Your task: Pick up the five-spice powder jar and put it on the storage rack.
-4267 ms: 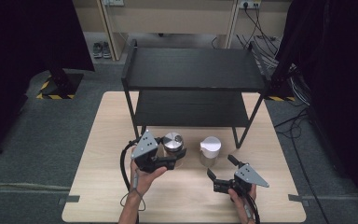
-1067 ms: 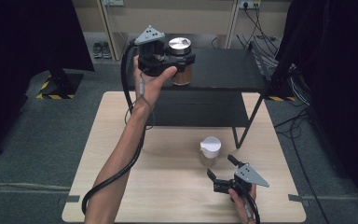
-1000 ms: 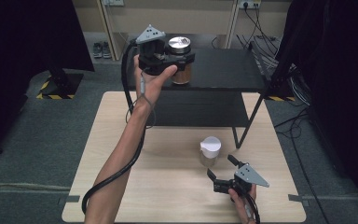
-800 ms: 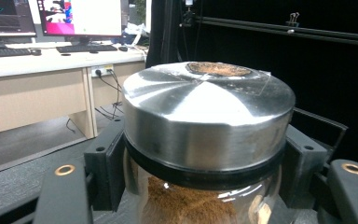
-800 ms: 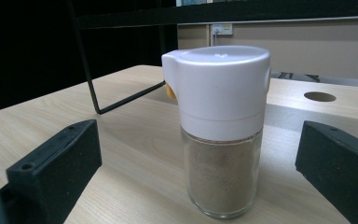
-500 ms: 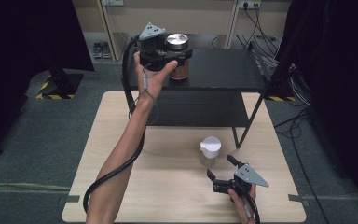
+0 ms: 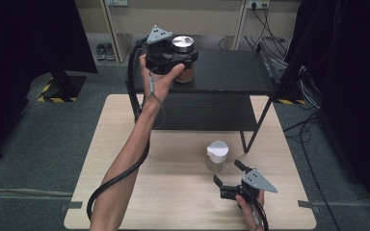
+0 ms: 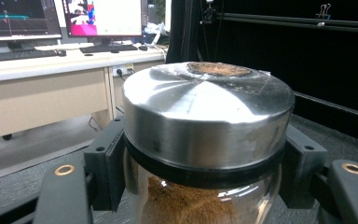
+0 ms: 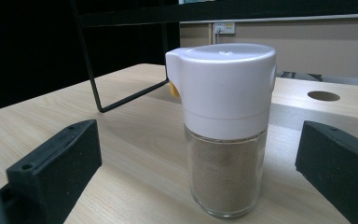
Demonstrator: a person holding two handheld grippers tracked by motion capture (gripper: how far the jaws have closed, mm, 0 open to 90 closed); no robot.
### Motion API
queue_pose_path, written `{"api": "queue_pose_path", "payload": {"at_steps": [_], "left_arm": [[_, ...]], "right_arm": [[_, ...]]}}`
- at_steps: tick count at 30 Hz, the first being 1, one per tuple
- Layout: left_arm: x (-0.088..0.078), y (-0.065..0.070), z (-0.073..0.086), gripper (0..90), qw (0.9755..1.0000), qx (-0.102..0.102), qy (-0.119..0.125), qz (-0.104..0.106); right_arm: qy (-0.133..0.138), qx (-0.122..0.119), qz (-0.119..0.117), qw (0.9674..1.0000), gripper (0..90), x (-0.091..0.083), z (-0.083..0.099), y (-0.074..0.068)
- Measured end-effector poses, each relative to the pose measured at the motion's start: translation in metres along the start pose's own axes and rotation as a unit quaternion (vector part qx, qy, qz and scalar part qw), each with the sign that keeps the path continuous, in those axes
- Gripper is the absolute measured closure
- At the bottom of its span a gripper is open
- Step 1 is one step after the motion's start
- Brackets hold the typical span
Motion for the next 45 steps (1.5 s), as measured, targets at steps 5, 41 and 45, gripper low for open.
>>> {"api": "queue_pose_path", "payload": {"at_steps": [5, 41, 45], "left_arm": [[-0.002, 0.003, 0.005, 30.4, 0.9999, 0.003, 0.01, -0.002], [-0.039, 0.014, 0.024, 0.3, 0.9975, -0.032, 0.061, 0.016], [-0.047, 0.017, 0.03, 0.3, 0.9968, -0.036, 0.068, 0.021]], "right_arm": [[-0.001, -0.001, 0.0, 1.0, 0.5, 0.0, 0.0, 0.0], [-0.004, -0.002, -0.001, 1.0, 0.5, 0.001, 0.0, -0.001], [-0.004, -0.002, -0.002, 1.0, 0.5, 0.001, 0.0, -0.001]]}}
Point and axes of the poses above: each handheld gripper's, and its own axes: x roughly forward along the jaws, z roughly out of its underside, y roughly to its right, the point moved 4 cm from there along x, roughly forward along the jaws, and after that the axes turned 6 degrees about -z, right-handed, at the moved point
